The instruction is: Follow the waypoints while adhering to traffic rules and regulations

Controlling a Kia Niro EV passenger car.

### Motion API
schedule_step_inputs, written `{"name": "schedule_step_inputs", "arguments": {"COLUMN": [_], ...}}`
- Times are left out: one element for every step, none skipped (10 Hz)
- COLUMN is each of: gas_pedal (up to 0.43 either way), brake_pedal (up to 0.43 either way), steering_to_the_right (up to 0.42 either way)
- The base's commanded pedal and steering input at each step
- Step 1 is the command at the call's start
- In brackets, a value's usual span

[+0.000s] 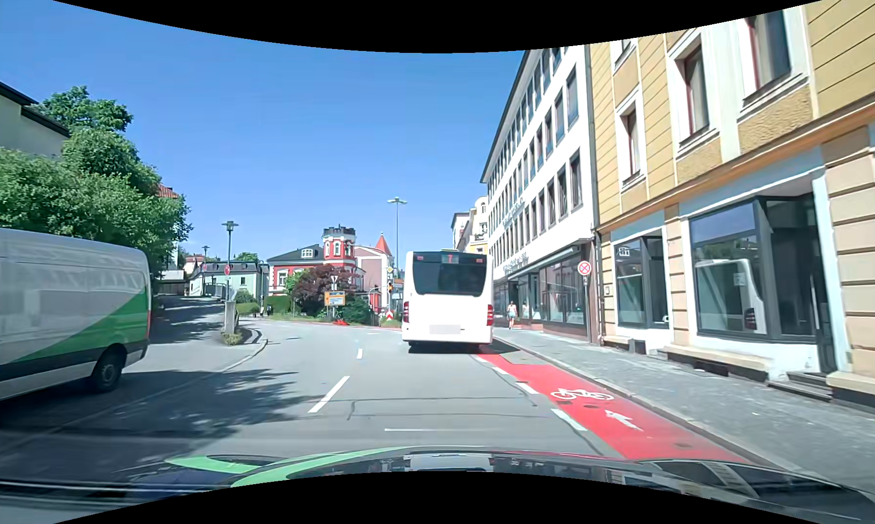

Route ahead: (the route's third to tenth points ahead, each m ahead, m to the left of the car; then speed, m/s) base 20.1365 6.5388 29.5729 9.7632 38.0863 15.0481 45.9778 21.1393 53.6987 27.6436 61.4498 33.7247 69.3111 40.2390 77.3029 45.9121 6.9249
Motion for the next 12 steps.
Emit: {"name": "schedule_step_inputs", "arguments": {"gas_pedal": [0.0, 0.0, 0.0, 0.0, 0.0, 0.0, 0.0, 0.0, 0.0, 0.0, 0.0, 0.0], "brake_pedal": [0.0, 0.0, 0.0, 0.006, 0.037, 0.061, 0.079, 0.079, 0.091, 0.098, 0.104, 0.104], "steering_to_the_right": [-0.026, -0.03, -0.032, -0.033, -0.032, -0.032, -0.032, -0.033, -0.037, -0.047, -0.056, -0.06]}}
